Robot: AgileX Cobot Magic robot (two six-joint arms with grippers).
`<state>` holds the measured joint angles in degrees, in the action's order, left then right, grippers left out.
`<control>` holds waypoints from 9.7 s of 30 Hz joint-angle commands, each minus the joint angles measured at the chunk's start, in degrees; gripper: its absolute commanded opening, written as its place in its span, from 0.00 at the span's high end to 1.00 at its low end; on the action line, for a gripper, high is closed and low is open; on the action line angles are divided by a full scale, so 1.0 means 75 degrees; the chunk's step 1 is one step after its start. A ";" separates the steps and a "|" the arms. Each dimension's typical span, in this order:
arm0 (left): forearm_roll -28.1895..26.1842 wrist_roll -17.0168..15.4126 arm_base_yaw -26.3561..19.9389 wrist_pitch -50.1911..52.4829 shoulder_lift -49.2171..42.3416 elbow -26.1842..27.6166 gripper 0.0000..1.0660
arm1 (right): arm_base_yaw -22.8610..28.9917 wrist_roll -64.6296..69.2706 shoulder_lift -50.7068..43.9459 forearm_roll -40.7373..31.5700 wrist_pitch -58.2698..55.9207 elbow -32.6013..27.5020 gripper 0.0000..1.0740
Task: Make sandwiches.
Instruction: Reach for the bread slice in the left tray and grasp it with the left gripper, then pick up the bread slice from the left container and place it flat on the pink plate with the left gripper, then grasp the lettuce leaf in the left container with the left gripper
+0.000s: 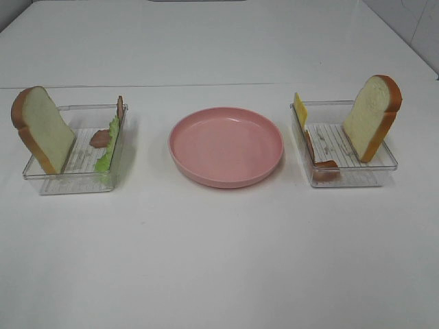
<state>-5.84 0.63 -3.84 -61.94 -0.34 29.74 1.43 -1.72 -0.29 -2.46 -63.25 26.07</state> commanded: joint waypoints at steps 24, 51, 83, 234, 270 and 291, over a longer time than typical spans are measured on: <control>-0.0046 -0.0031 0.0031 0.0053 -0.0084 -0.0023 0.04 | -0.0008 0.0053 -0.0252 -0.0031 0.0023 -0.0015 0.08; 0.0527 -0.0031 0.0031 0.3445 0.2552 0.0680 0.04 | -0.0008 0.0053 -0.0252 -0.0031 0.0023 -0.0015 0.08; 0.0443 -0.0008 0.0031 0.2934 1.1398 0.4958 0.04 | -0.0008 0.0053 -0.0252 -0.0031 0.0023 -0.0015 0.08; -0.4675 -0.0901 0.3636 0.1276 1.9656 1.3117 0.94 | -0.0008 0.0053 -0.0252 -0.0031 0.0023 -0.0015 0.08; 0.0252 -0.2299 0.4347 -0.1199 1.9435 1.5080 0.06 | -0.0008 0.0053 -0.0252 -0.0031 0.0023 -0.0015 0.08; 0.0214 -0.1589 0.4079 -0.1795 1.8014 1.5271 0.08 | -0.0008 0.0053 -0.0252 -0.0031 0.0023 -0.0015 0.08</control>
<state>-4.07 -11.40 26.99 -69.50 136.02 144.84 1.43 -1.55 -0.29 -2.46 -63.25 26.07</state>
